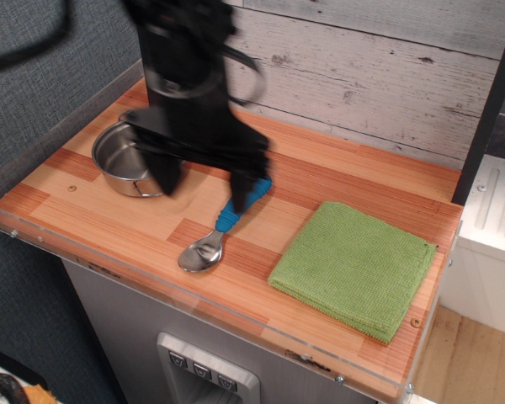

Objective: Place the green cloth on the far edge of the table

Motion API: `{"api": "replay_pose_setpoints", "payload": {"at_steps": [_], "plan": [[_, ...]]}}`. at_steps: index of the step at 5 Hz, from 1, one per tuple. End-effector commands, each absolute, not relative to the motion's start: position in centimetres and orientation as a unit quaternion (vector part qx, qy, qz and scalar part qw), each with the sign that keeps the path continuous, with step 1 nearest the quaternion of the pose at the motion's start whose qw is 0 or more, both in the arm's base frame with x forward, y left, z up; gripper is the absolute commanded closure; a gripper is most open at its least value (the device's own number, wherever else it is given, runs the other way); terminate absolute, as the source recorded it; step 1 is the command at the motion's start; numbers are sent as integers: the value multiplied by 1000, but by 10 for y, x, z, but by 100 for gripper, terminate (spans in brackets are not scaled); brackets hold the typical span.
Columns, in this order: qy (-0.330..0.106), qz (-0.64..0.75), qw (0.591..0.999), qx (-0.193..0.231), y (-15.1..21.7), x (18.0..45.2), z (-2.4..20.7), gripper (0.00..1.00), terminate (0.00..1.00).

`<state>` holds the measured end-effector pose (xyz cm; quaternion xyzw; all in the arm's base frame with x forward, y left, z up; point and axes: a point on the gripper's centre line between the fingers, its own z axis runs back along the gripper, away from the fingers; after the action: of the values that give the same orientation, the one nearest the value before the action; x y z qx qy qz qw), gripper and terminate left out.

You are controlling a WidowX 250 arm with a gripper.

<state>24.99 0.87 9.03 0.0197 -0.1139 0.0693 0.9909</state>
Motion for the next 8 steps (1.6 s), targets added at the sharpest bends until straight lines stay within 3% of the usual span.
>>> {"api": "replay_pose_setpoints", "payload": {"at_steps": [1, 4, 6, 8], "plan": [[-93, 45, 994, -26, -44, 273, 80, 100, 0], [-57, -15, 998, 5, -90, 291, 35, 100, 0], [-53, -5, 999, -8, -83, 301, 18, 100, 0], [-82, 4, 997, -11, -68, 321, 14, 100, 0]]}}
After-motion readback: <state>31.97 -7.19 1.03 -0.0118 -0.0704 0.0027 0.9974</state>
